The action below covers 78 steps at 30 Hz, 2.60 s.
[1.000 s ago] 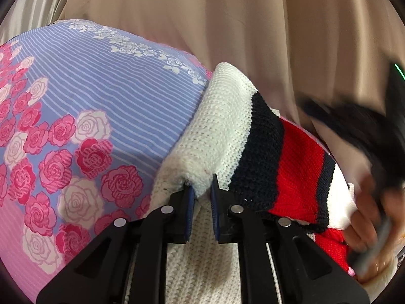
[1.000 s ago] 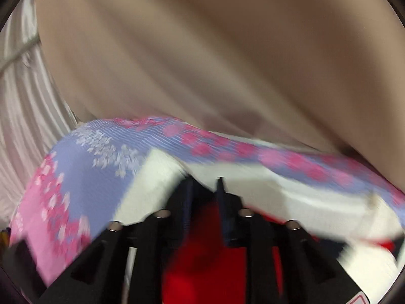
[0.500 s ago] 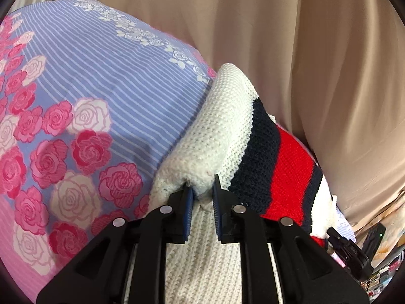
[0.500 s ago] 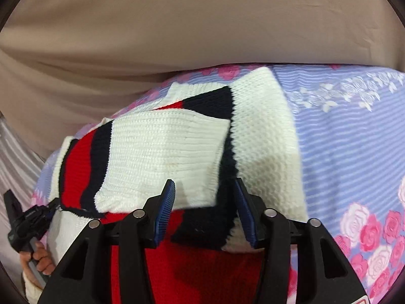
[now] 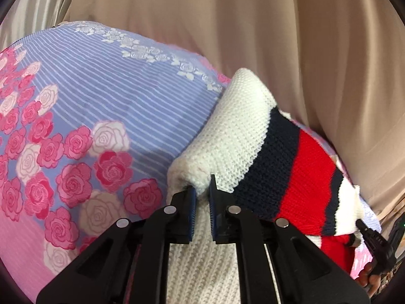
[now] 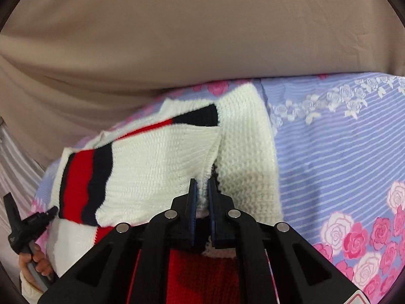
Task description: Fold small clothes
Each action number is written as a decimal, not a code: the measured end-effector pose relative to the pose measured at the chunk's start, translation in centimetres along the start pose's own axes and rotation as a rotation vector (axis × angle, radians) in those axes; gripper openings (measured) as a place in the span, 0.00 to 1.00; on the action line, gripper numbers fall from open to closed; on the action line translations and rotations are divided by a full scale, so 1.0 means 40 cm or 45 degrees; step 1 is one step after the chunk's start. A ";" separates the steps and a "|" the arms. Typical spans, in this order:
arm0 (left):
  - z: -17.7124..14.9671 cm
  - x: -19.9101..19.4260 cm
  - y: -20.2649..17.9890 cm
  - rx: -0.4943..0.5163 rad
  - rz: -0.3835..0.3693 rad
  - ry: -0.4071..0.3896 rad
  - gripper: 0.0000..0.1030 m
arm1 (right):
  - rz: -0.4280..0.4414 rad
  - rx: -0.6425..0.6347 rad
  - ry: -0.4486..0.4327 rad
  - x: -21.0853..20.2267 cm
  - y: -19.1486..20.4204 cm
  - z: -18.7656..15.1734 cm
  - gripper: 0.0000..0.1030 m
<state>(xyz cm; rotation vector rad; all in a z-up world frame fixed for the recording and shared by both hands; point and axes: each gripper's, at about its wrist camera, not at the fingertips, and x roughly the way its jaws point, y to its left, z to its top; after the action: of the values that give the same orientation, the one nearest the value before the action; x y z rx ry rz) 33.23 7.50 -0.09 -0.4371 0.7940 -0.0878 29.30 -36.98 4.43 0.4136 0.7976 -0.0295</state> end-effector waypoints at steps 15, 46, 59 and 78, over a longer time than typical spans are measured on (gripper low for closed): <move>-0.219 -0.361 0.131 0.135 -0.143 0.223 0.83 | -0.131 -0.048 -0.003 -0.499 -0.049 -0.456 0.62; -0.438 -0.694 0.109 0.132 -0.447 0.167 0.05 | 0.140 0.007 -0.110 -0.702 0.052 -0.717 0.06; -0.548 -1.087 0.155 0.301 -0.767 -0.023 0.05 | 0.430 -0.384 -0.389 -1.091 0.074 -0.857 0.06; -0.115 -0.189 -0.048 0.129 -0.151 0.212 0.06 | 0.098 0.186 -0.120 -0.279 -0.006 -0.257 0.07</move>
<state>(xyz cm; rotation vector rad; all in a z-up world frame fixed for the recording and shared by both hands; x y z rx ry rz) 24.84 5.96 2.95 -0.3841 0.9227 -0.2766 14.35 -34.84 5.74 0.5770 0.6882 -0.0354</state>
